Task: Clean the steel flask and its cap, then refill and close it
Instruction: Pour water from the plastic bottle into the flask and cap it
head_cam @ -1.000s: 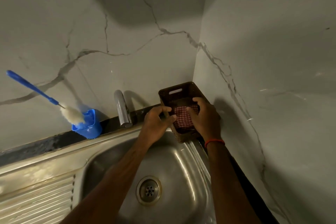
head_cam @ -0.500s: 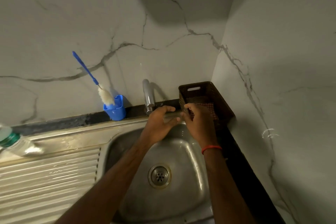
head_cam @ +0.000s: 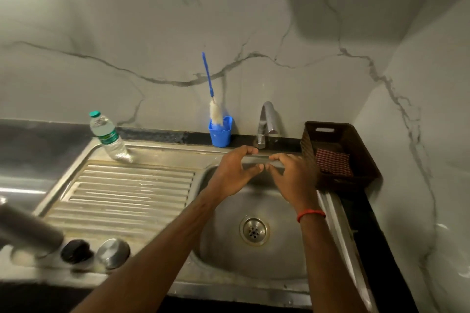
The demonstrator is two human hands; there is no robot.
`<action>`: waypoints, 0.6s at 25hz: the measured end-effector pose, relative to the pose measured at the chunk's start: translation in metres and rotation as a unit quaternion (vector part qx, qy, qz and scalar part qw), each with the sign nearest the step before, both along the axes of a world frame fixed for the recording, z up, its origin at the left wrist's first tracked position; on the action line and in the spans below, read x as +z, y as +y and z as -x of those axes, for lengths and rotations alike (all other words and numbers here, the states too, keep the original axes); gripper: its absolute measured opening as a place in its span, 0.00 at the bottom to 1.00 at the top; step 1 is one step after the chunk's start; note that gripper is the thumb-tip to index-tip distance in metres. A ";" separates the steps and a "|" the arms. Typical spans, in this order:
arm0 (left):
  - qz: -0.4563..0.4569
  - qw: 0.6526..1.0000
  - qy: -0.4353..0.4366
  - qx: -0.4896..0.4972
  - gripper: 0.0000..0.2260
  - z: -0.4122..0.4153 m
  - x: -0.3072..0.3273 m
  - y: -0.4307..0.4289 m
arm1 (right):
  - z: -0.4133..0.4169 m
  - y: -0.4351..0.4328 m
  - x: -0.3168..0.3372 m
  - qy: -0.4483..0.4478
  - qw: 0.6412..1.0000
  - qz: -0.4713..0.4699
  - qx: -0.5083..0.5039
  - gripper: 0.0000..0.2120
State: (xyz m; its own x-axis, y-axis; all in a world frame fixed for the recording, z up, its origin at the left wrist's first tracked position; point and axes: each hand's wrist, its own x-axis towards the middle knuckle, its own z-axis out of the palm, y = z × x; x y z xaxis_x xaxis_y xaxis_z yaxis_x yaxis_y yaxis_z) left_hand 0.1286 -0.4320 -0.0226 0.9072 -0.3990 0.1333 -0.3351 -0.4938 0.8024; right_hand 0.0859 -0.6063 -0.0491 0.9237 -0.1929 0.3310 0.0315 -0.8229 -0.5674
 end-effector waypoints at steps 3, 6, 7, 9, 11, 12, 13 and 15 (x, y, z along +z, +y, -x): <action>-0.010 0.999 -0.002 0.042 0.19 0.000 -0.003 0.027 | -0.008 0.031 0.002 0.025 0.999 -0.025 0.034 0.12; -0.021 0.997 -0.003 0.070 0.20 -0.001 -0.002 0.058 | -0.020 0.063 0.003 0.044 0.995 -0.054 0.073 0.12; -0.021 0.997 -0.009 0.074 0.19 -0.001 -0.002 0.068 | -0.024 0.074 0.002 0.050 0.993 -0.058 0.085 0.12; -0.026 0.996 -0.018 0.083 0.18 -0.002 -0.002 0.091 | -0.034 0.097 0.001 0.064 0.990 -0.067 0.105 0.12; -0.041 0.994 -0.020 0.098 0.20 -0.007 -0.003 0.115 | -0.043 0.121 0.002 0.077 0.987 -0.079 0.119 0.13; -0.048 0.993 -0.022 0.106 0.21 -0.010 -0.004 0.129 | -0.048 0.134 0.002 0.079 0.985 -0.082 0.128 0.13; -0.051 0.992 -0.026 0.114 0.21 -0.014 -0.005 0.141 | -0.053 0.146 0.003 0.080 0.984 -0.081 0.139 0.14; -0.053 0.989 -0.026 0.136 0.21 -0.022 -0.003 0.168 | -0.063 0.172 0.004 0.081 0.979 -0.080 0.167 0.15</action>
